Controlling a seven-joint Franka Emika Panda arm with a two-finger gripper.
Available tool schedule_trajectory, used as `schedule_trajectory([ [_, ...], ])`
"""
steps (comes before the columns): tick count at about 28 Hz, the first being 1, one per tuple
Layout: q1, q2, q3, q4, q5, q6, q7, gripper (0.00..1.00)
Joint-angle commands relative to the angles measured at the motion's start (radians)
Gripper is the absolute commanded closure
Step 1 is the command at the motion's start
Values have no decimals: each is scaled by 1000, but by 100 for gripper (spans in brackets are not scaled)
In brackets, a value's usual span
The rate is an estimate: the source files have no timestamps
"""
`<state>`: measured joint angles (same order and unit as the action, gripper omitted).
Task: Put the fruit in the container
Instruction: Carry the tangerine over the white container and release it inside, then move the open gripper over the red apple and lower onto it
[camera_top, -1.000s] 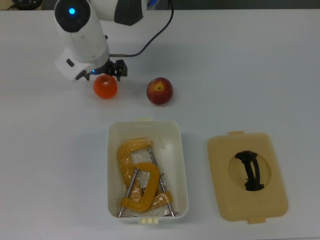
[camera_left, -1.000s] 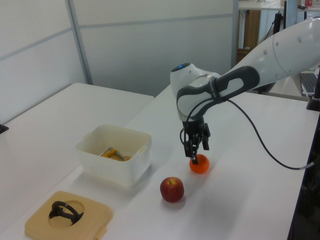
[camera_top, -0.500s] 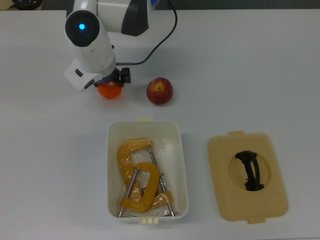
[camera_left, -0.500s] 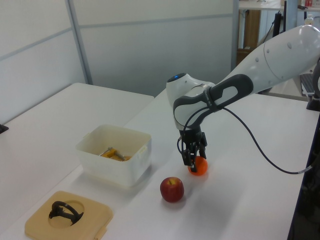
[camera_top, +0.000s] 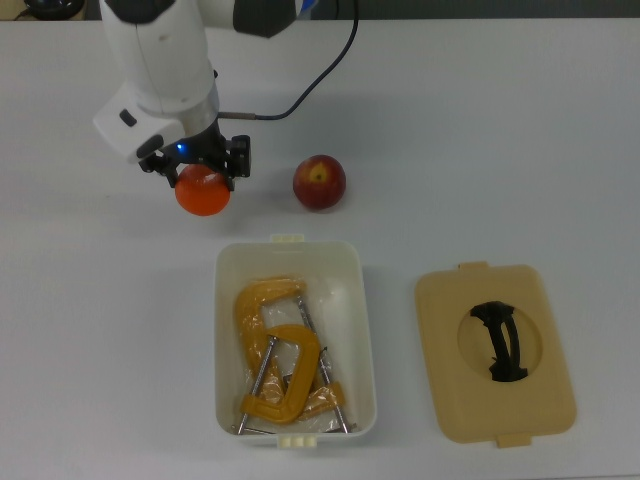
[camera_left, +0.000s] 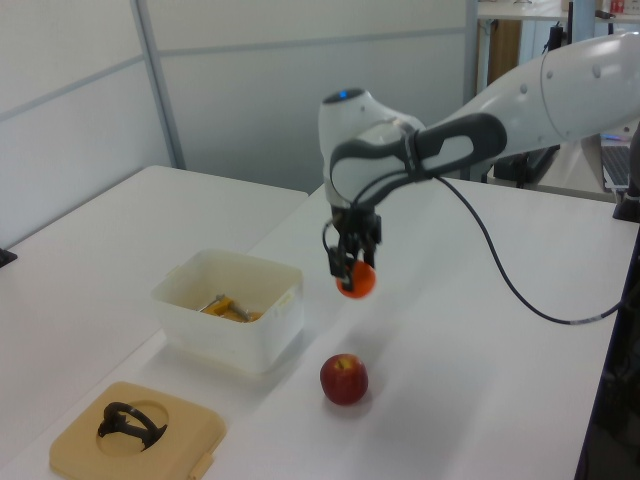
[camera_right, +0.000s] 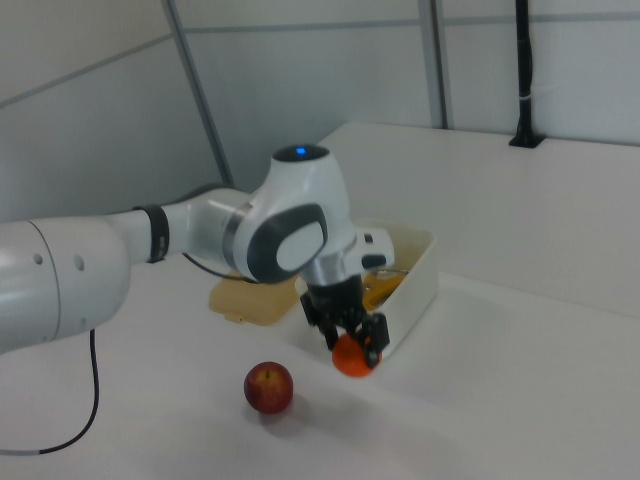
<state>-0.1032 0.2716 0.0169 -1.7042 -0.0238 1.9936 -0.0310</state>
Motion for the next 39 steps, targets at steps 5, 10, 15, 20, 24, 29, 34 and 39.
schedule_trajectory([
  [5,48,0,0,130,-44,31,53,67],
  [10,66,14,32,146,-57,241,56,57],
  [15,88,55,35,141,-107,494,59,53],
  [20,102,96,35,138,-126,554,57,49],
  [24,106,112,35,118,-127,554,57,44],
  [29,106,103,35,107,-104,541,157,0],
  [34,108,49,37,107,-104,366,207,0],
  [39,106,-25,83,78,-100,131,180,0],
])
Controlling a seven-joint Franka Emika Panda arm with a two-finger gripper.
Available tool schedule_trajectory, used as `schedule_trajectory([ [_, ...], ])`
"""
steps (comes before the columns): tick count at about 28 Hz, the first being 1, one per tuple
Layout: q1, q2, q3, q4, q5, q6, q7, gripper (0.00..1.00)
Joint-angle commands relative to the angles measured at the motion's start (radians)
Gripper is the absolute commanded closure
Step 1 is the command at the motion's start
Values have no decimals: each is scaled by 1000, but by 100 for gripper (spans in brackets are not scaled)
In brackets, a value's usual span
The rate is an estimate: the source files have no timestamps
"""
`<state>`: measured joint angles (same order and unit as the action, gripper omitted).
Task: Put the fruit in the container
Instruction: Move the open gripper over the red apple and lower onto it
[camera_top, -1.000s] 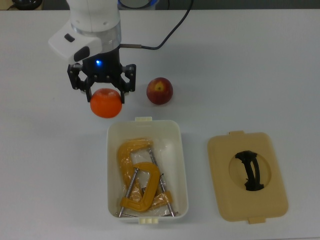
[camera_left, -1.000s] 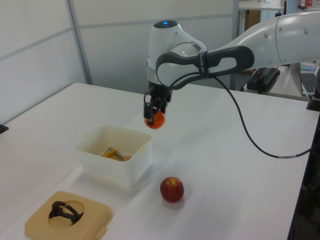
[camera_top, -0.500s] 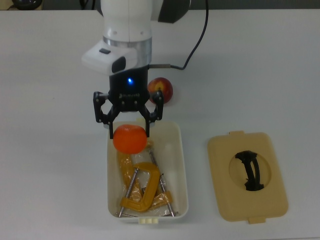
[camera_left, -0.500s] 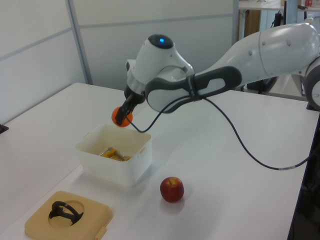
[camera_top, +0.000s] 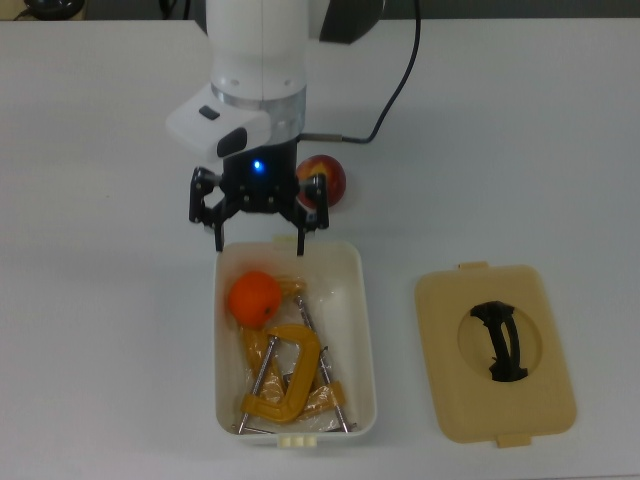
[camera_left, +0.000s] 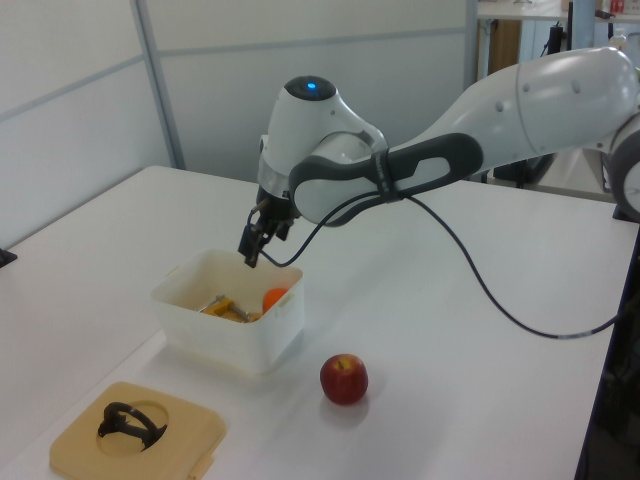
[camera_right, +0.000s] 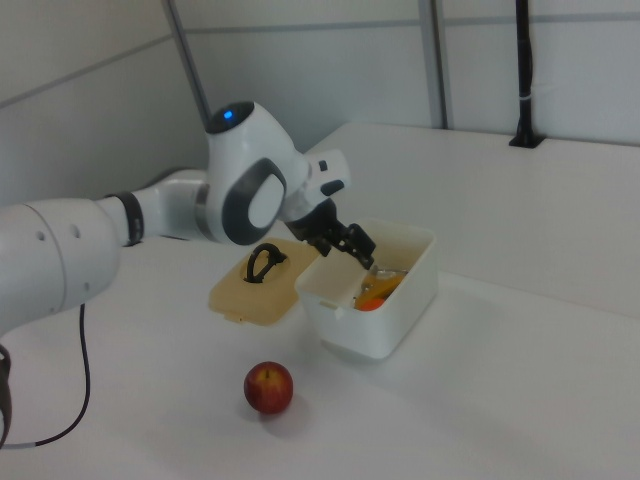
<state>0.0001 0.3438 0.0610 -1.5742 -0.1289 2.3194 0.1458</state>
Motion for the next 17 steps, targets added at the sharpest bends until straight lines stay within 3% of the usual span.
schedule_trajectory([
  [1,3,-106,46,-59,6,-234,-12,0],
  [7,3,-117,91,-90,35,-452,-126,0],
  [10,3,-114,112,-154,35,-456,-143,0],
  [17,17,-83,118,-207,25,-449,-152,0],
])
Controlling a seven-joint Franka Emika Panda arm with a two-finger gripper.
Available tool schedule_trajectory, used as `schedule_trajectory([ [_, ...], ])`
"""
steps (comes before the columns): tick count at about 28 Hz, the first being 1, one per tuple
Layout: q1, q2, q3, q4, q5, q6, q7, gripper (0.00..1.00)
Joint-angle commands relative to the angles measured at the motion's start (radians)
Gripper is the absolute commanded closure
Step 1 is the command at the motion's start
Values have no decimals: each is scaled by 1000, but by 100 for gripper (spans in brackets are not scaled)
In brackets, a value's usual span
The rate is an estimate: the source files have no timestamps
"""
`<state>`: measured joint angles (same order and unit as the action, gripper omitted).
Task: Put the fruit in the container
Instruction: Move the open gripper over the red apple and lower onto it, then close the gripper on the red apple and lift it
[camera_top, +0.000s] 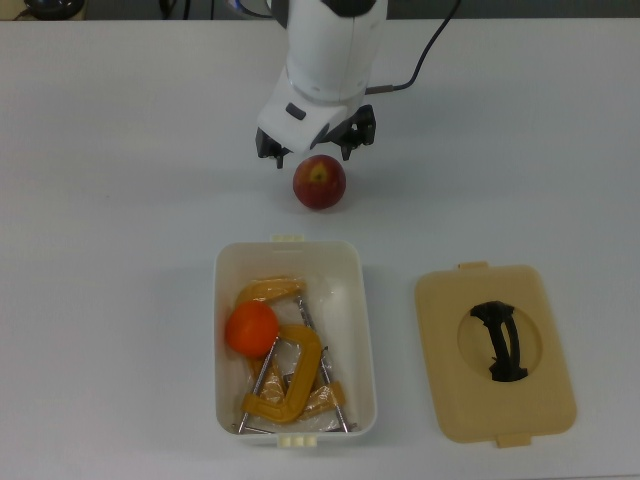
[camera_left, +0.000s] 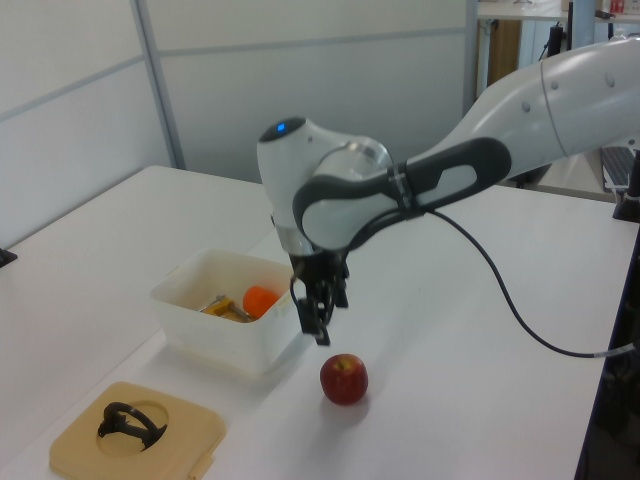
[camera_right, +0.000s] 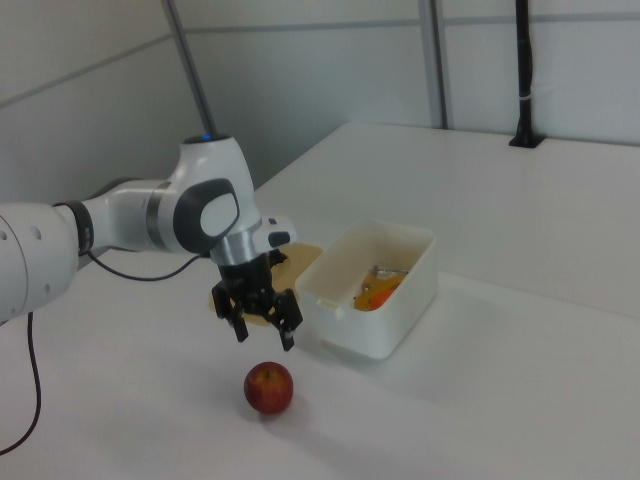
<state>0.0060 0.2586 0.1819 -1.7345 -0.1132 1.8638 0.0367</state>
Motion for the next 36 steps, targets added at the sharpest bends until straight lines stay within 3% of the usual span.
schedule_trajectory([
  [1,11,13,-2,-49,9,12,-44,0],
  [9,12,45,-1,-115,6,115,-34,0],
  [16,17,67,-1,-115,-3,123,-34,2],
  [20,15,53,-1,-103,-3,110,-40,41],
  [26,15,10,-2,-50,-20,69,-41,73],
  [30,9,-2,-6,27,-34,60,-34,76],
  [36,3,-7,-16,151,-55,63,-32,71],
])
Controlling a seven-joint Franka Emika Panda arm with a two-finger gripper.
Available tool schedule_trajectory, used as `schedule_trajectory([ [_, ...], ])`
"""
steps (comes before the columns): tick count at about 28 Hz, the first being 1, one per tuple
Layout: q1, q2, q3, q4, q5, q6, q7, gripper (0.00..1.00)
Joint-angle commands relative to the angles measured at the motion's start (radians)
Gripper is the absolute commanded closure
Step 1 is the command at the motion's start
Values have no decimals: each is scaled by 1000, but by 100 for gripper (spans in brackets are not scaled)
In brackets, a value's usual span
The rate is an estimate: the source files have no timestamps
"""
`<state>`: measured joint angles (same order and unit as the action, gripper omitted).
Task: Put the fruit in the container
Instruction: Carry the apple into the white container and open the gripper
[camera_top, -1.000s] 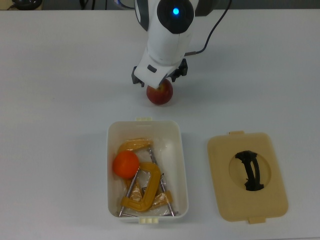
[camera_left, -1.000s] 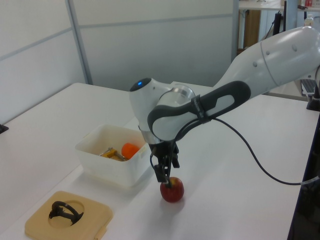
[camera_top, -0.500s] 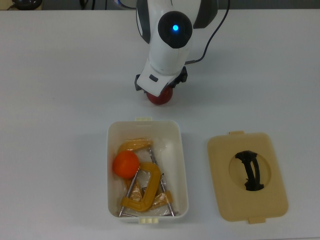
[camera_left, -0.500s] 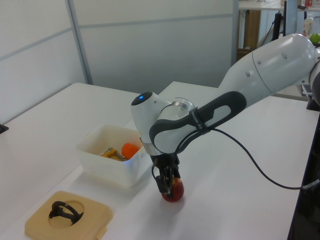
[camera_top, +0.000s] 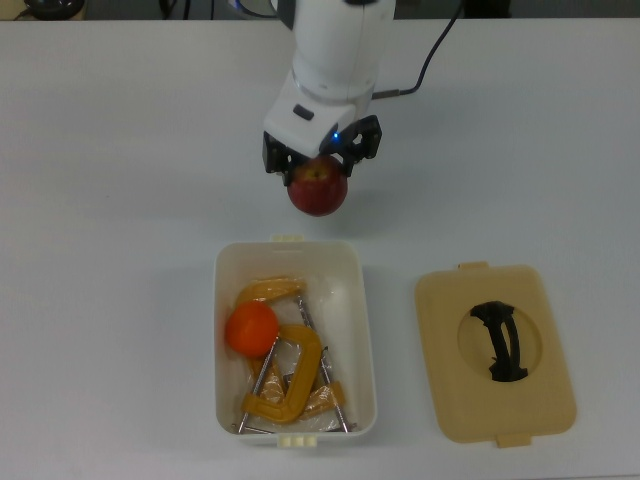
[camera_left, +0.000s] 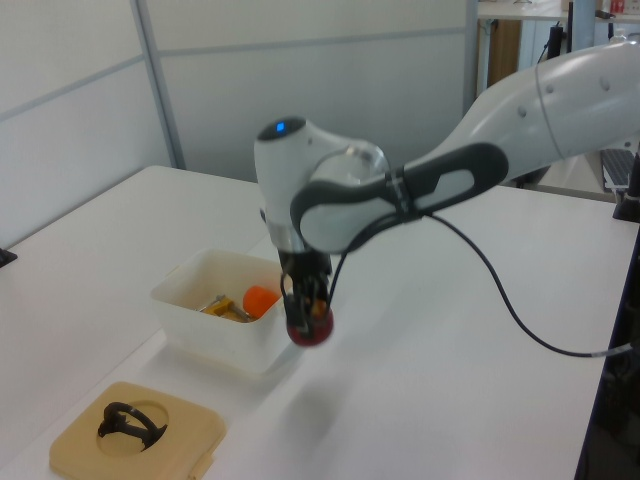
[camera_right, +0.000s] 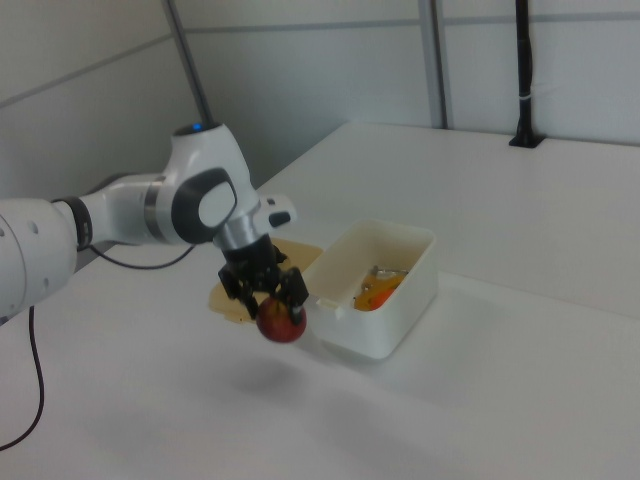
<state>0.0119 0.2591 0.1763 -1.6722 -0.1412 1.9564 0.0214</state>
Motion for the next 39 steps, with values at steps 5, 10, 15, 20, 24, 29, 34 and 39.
schedule_trajectory([
  [5,-9,23,-11,124,-107,33,0,68],
  [10,-27,71,-12,140,-120,229,25,66],
  [15,-32,117,-14,138,-120,366,98,58],
  [20,-35,123,-12,135,-112,378,141,0],
  [24,-35,114,-12,134,-104,368,172,0],
  [29,-36,79,-14,134,-104,253,252,0],
  [34,-36,25,-14,132,-95,55,247,0],
  [39,-52,-27,-14,124,-61,-122,244,0],
])
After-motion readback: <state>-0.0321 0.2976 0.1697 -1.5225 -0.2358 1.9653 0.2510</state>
